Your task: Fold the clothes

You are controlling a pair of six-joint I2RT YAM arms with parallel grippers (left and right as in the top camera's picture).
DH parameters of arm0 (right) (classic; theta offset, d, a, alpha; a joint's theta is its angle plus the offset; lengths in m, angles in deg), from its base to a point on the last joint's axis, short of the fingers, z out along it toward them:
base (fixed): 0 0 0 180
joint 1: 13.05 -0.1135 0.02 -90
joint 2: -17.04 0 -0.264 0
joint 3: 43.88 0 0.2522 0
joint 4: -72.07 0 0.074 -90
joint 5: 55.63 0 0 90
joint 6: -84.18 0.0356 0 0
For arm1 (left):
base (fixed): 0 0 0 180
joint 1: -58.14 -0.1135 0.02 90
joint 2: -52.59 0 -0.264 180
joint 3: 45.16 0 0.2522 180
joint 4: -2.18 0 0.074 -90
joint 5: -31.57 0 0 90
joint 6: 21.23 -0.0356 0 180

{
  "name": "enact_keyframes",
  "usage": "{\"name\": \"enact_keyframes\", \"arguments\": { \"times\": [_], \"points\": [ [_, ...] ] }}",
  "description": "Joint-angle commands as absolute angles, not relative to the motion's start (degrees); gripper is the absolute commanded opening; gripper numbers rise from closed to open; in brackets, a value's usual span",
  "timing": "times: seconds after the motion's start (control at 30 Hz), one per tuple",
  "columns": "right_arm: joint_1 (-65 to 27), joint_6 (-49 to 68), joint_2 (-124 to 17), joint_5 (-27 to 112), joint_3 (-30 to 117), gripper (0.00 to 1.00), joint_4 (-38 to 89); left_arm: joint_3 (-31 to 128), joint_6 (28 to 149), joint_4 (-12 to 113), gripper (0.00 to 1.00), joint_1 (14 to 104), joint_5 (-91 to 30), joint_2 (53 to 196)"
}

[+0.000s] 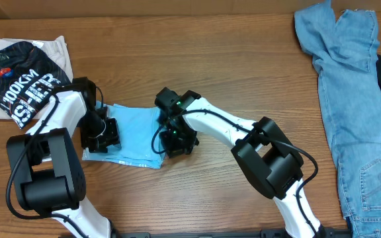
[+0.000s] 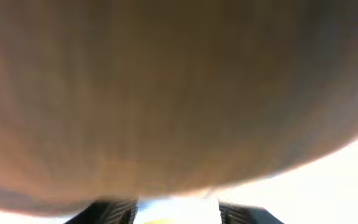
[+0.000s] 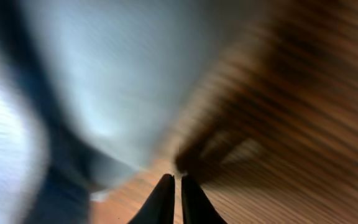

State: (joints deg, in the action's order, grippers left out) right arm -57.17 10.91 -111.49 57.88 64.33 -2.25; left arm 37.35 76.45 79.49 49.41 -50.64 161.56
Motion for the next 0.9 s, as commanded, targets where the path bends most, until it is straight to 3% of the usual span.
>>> {"name": "enact_keyframes", "arguments": {
  "times": [0.0,0.2,0.4,0.53,0.63,0.87],
  "points": [
    [-52.95,11.98,-110.46,52.26,66.67,0.08,-4.96,36.48,78.22,82.51,0.39,49.21,-48.95,161.06],
    [-47.01,9.43,-105.04,50.93,70.78,0.09,-11.04,36.54,77.09,87.23,0.34,49.21,-48.06,160.66],
    [-47.60,7.04,-99.49,52.15,71.39,0.10,-12.26,40.15,77.61,86.11,0.34,49.14,-47.86,155.29],
    [-48.60,-2.05,-98.57,64.37,71.39,0.10,-12.00,43.36,79.58,84.06,0.38,49.06,-48.76,150.24],
    [-49.94,-6.33,-98.59,69.02,71.37,0.10,-12.37,44.00,79.53,78.68,0.49,49.06,-49.98,148.03],
    [-53.26,-4.19,-99.09,69.05,70.32,0.10,-7.02,43.76,78.00,72.08,0.49,49.03,-55.23,152.80]
  ]
}}
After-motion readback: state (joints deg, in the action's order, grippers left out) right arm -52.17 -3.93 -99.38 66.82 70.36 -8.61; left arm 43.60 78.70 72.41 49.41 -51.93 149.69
